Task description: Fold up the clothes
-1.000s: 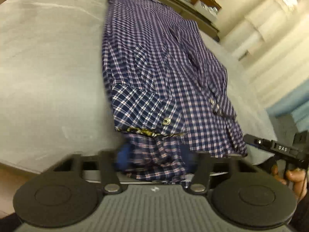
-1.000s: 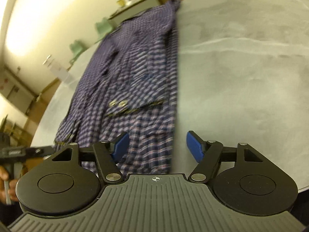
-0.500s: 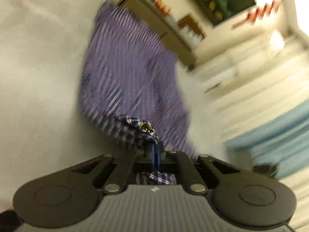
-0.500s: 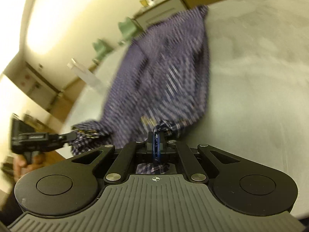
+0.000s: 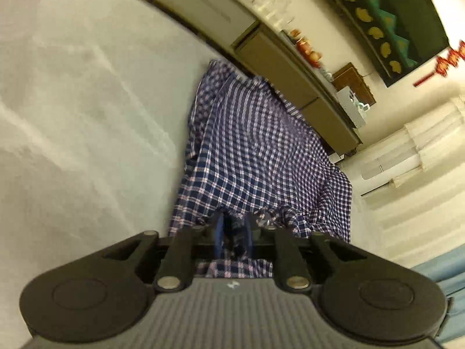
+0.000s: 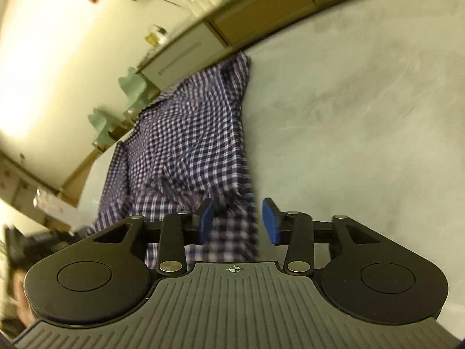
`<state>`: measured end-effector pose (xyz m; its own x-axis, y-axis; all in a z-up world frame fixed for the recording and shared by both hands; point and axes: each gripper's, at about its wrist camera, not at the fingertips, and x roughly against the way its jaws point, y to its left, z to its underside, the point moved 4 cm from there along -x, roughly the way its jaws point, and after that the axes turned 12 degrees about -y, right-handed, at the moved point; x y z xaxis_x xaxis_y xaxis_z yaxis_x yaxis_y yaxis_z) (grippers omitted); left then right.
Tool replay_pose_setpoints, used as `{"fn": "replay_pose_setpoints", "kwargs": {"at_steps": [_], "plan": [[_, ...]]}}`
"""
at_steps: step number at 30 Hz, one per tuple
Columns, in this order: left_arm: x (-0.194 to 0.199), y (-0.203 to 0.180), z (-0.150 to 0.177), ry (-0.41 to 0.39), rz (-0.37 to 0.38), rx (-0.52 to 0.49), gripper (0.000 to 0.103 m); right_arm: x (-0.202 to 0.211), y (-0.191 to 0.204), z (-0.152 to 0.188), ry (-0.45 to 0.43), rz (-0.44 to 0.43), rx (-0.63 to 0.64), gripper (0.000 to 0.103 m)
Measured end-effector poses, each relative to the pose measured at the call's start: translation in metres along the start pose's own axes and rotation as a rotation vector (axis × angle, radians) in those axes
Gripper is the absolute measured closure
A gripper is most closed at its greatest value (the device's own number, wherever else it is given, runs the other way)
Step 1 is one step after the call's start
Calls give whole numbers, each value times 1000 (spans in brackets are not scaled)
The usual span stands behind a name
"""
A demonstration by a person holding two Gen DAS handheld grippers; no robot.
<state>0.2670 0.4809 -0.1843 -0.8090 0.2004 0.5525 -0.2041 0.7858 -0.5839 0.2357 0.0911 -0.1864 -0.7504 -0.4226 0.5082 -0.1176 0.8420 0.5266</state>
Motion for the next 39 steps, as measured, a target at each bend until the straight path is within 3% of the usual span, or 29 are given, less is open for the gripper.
{"fn": "replay_pose_setpoints", "kwargs": {"at_steps": [3, 4, 7, 9, 11, 15, 18, 21, 22, 24, 27, 28, 31, 33, 35, 37, 39], "plan": [[28, 1, 9, -65, -36, -54, 61, 14, 19, 5, -27, -34, 74, 55], [35, 3, 17, -59, -37, -63, 55, 15, 29, 6, -24, -68, 106, 55], [36, 1, 42, 34, -37, -132, 53, 8, 52, 23, 10, -120, 215, 56], [27, -3, 55, 31, -83, -224, 59, -10, 54, 35, 41, -68, 265, 58], [28, -5, 54, -18, -202, -308, 65, -21, 43, 39, 7, 56, 329, 61], [43, -12, 47, -87, -280, -351, 68, -26, 39, 25, -35, 184, 363, 53], [50, -37, 43, -124, -198, -445, 67, -12, 66, 14, -103, 128, 407, 53], [31, -77, 51, -1, 25, -571, 59, -19, 98, 11, -60, 42, 535, 52], [20, -84, 50, 25, 50, -610, 59, -27, 105, 12, -24, 26, 584, 52], [-11, -85, 44, 36, -7, -664, 62, -56, 100, 6, 37, 69, 617, 54], [-40, -51, 15, -30, -223, -524, 84, -100, 80, -9, 101, 172, 606, 54], [-41, -37, 3, -68, -297, -441, 77, -107, 72, -17, 84, 215, 553, 54], [-26, -22, -16, -117, -296, -302, 70, -106, 72, -27, 44, 284, 466, 53], [-14, -24, -19, -122, -258, -271, 70, -87, 92, -20, 10, 234, 478, 53], [-2, -35, -13, -106, -188, -312, 70, -67, 129, -2, 5, 100, 498, 51], [6, -44, 5, -30, -108, -386, 65, -57, 160, 16, 46, -23, 506, 45], [13, -49, 25, 48, -49, -462, 59, -64, 178, 33, 95, -60, 515, 37]]}}
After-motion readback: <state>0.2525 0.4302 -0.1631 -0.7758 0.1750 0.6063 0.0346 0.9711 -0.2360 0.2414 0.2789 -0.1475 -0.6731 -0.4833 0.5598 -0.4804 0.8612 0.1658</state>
